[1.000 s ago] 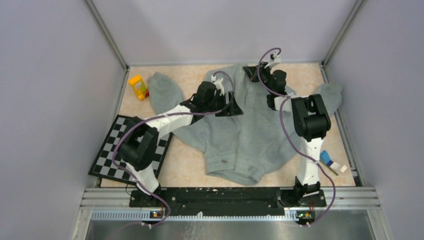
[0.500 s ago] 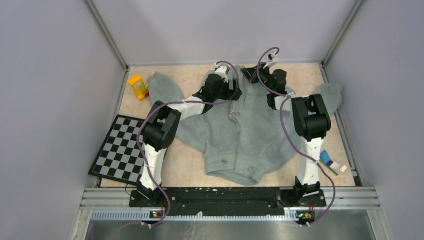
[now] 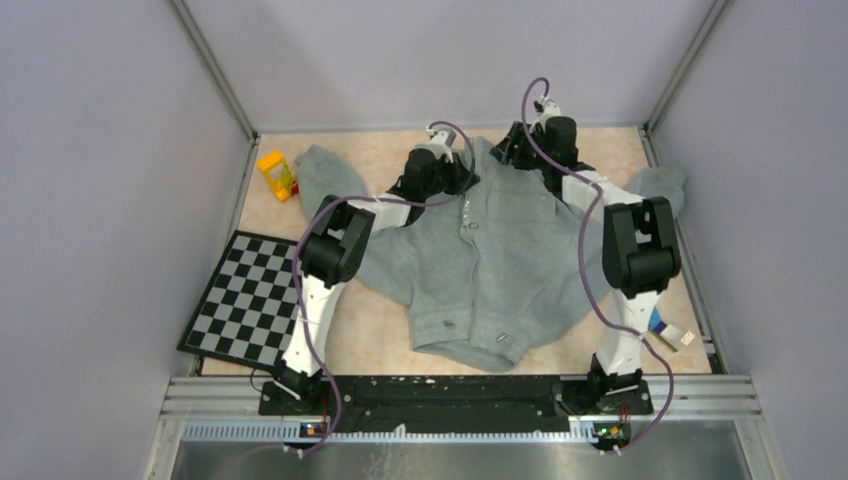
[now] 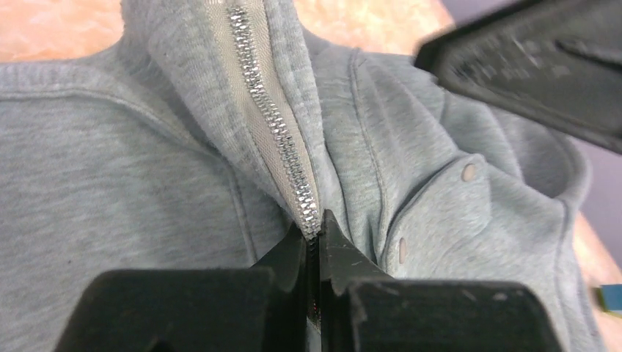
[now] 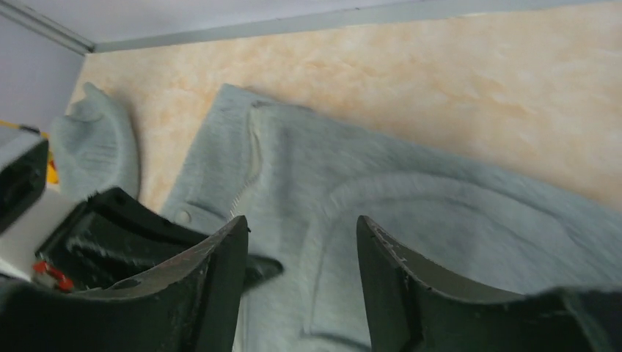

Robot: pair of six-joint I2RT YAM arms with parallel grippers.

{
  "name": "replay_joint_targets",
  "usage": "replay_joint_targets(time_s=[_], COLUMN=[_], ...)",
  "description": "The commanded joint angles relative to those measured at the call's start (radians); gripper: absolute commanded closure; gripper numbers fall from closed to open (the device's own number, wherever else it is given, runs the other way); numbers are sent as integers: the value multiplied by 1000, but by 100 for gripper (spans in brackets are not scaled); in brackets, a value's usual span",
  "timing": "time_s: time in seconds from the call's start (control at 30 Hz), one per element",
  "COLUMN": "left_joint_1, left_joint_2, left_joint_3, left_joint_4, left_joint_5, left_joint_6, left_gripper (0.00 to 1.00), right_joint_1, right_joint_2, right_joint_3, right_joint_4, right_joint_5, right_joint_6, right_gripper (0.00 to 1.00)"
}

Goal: Zip up the jacket

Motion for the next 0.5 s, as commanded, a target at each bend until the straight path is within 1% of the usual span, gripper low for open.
replay_joint_targets(time_s=[0.0,0.03,0.07,0.13,0.17,0.23,0.4,0.47], left_joint_1=[9,10,9,10,9,8,4,1], left_joint_2=[-20,-21,-20,-19,-16,-8,5,4], left_joint_3=[11,12,10,6,5,1,3,3], left_joint_4=[172,173,182,195,201,222,236,230], left_joint_5=[70,73,80,85,91,105,124,117], left_joint_6=[-94,-105,-115,-140,-150,-170,-186,-176], left_gripper=[100,100,100,100,100,100,100,100], right_joint_1=[-32,-32,-29,-22,-23,-16,16,21], right_joint_2=[-260,-291,-321,-367,-376,-368,-299,-286], right_joint_3=[-130,-180,-234,-366,-417,-488,-538,-571], right_joint_4=[-230,-219,-198,-66,-3,119,212,294], right_joint_5=[119,81,28,-82,-140,-235,-303,-325], right_joint_6=[-109,-99,-81,21,74,160,219,268], right_gripper=[43,42,38,37,39,44,56,57])
